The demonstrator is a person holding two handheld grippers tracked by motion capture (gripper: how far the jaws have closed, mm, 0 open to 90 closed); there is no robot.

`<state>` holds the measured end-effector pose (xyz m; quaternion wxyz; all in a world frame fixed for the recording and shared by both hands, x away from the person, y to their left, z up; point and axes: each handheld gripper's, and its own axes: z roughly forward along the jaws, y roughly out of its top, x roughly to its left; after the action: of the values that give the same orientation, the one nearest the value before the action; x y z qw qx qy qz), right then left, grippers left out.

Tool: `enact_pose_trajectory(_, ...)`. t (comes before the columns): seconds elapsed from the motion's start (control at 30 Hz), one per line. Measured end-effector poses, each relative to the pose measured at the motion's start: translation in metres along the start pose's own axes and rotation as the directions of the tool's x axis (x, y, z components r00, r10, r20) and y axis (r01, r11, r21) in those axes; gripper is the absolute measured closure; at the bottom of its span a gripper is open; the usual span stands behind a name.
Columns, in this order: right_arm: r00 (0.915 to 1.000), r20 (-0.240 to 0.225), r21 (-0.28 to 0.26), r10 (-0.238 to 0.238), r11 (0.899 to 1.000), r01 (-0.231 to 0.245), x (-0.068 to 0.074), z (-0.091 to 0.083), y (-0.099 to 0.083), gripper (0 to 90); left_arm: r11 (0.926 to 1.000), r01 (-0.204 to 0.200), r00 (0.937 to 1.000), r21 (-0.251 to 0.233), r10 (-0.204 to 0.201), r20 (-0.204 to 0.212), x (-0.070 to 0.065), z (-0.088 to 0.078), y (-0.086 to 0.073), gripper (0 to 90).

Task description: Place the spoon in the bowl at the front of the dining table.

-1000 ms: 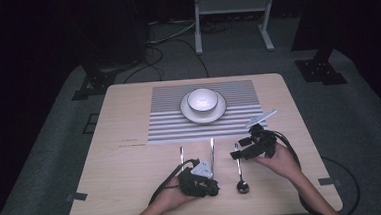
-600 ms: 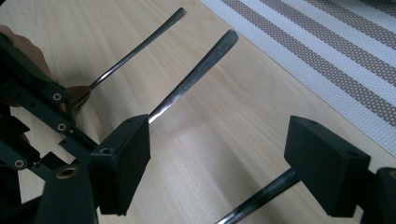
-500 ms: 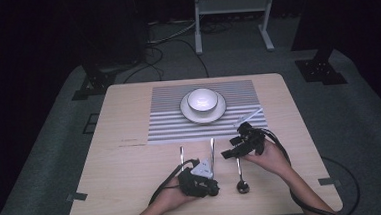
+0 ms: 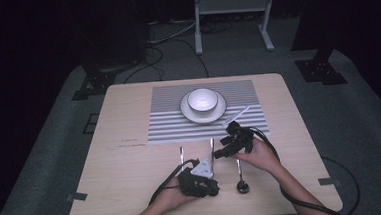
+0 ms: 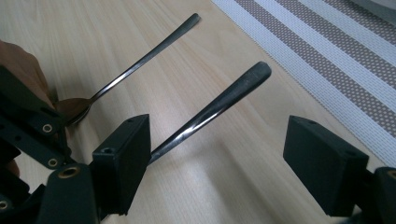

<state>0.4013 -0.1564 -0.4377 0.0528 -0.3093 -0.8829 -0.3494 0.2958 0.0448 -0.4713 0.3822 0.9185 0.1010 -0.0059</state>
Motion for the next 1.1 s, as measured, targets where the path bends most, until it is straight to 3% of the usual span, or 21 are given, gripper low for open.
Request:
enact_pose_trajectory(0.37, 0.9999, -0.010, 0.020, -0.003, 1.000, 0.003, 0.000, 0.012, 0.009, 24.4, 1.0000, -0.006, 1.0000, 0.004, 0.006, -0.001, 0.000, 0.000, 0.000, 73.7)
enact_pose_trajectory(0.57, 0.9996, -0.025, 0.031, 0.008, 0.999, -0.008, -0.001, 0.017, 0.013, 35.0, 1.0000, -0.007, 1.0000, 0.004, 0.007, -0.004, 0.000, 0.000, 0.001, 73.6)
enact_pose_trajectory(0.7, 0.9987, -0.034, 0.026, 0.037, 0.999, -0.037, -0.003, 0.019, 0.014, 39.8, 0.9999, -0.012, 0.9999, 0.007, 0.012, -0.005, -0.001, 0.000, 0.001, 73.4)
enact_pose_trajectory(0.73, 0.9975, -0.044, 0.020, 0.055, 0.998, -0.054, -0.006, 0.020, 0.015, 45.0, 0.9999, -0.012, 0.9999, 0.007, 0.012, -0.005, -0.001, 0.000, 0.001, 73.1)
enact_pose_trajectory(1.1, 0.9920, -0.072, 0.026, 0.104, 0.994, -0.102, -0.010, 0.022, 0.016, 64.4, 0.9996, -0.018, 0.9998, 0.020, 0.018, -0.005, 0.001, 0.000, 0.003, 69.7)
